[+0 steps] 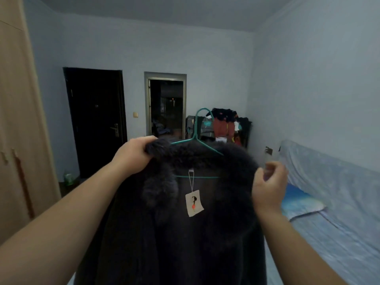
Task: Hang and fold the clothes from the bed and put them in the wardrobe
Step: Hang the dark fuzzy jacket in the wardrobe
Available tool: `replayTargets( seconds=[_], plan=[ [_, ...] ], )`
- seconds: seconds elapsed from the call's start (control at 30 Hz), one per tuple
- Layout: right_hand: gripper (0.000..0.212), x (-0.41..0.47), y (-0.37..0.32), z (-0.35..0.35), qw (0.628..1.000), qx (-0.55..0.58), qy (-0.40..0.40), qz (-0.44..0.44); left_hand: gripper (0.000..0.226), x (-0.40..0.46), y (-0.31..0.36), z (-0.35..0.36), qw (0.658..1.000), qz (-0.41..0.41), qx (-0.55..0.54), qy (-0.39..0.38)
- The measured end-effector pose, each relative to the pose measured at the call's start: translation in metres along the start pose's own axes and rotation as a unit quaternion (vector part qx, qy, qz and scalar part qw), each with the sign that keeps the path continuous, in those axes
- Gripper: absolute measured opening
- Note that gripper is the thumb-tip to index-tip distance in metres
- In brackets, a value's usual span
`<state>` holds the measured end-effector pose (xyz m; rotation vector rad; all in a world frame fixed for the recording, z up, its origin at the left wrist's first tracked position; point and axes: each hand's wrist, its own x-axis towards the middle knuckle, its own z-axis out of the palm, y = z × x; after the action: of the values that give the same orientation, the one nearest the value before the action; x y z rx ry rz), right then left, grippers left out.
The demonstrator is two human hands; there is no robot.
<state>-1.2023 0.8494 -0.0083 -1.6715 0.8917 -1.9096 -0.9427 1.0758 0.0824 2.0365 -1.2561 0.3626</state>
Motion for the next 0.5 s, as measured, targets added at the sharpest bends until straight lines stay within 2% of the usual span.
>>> replayTargets(
  seconds=[0.07,0.17,0.23,0.27,0.33,0.4,0.43,0.5],
  plan=[
    [0.043,-0.022,0.027,0.007,0.987,-0.038,-0.070,0.140,0.024,0.000,-0.001,-0.003,1.000,-0.001,-0.013,0.013],
    [0.051,-0.035,0.033,0.019,0.937,0.082,-0.209,0.266,0.026,0.003,0.002,-0.009,0.997,0.029,-0.062,0.029],
    [0.054,-0.031,0.021,0.025,0.923,0.107,-0.258,0.263,0.029,0.002,0.006,-0.013,0.995,0.039,-0.087,0.033],
    [0.055,-0.029,0.014,0.027,0.931,0.103,-0.256,0.240,0.030,0.003,0.006,-0.015,0.994,0.034,-0.095,0.040],
    [0.064,-0.030,0.002,0.029,0.966,0.038,-0.202,0.157,0.032,0.005,0.003,-0.019,0.992,0.016,-0.112,0.060],
    [0.067,-0.036,-0.010,0.029,0.982,-0.040,-0.170,0.065,0.031,0.009,0.000,-0.024,0.990,0.008,-0.118,0.083],
    [0.070,-0.037,-0.017,0.030,0.980,-0.045,-0.190,0.047,0.030,0.012,-0.001,-0.027,0.989,0.011,-0.119,0.091],
    [0.085,-0.032,-0.027,0.044,0.952,-0.005,-0.287,0.108,0.029,0.016,0.001,-0.033,0.988,0.020,-0.122,0.093]
  ],
)
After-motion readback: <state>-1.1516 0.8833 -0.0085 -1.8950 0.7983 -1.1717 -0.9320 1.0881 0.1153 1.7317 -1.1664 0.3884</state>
